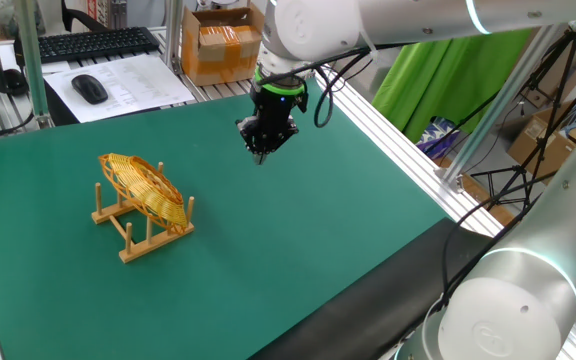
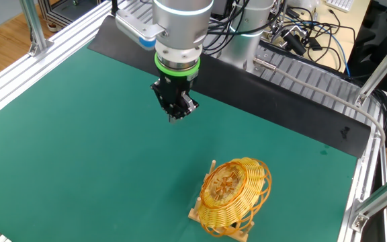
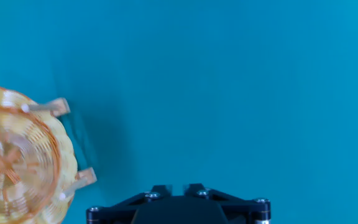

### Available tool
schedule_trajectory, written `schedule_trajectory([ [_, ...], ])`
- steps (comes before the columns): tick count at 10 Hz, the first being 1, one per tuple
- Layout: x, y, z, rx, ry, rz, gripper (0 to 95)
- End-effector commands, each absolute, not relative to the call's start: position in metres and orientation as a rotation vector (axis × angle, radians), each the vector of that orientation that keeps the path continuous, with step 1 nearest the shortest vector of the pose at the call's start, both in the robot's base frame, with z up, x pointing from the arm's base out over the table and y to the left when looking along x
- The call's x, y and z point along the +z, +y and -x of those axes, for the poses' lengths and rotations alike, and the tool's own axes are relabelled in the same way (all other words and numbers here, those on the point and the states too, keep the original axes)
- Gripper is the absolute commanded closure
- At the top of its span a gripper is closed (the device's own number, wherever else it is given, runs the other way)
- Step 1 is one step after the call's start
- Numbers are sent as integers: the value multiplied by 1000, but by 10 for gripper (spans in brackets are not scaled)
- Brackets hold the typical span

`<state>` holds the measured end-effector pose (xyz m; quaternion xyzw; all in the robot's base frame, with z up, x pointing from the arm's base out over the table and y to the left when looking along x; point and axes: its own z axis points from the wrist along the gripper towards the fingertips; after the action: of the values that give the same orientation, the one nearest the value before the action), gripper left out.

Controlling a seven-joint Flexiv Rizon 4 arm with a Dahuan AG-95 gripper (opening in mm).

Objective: Take the dish off the dish rack

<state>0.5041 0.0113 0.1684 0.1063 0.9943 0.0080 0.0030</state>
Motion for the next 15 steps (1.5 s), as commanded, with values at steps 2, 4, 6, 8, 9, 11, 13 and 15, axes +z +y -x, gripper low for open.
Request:
schedule_trajectory([
  [2,172,22,-506,30,3107,-361,950],
  [4,177,33,-509,30,3101,-395,950],
  [6,180,43,-511,22,3093,-426,950],
  [8,182,55,-508,22,3092,-480,950],
  [9,185,70,-503,24,3085,-514,950],
  [11,191,83,-497,27,3086,-514,950],
  [13,196,98,-491,32,3083,-538,950],
  [15,197,109,-486,34,3083,-555,950],
])
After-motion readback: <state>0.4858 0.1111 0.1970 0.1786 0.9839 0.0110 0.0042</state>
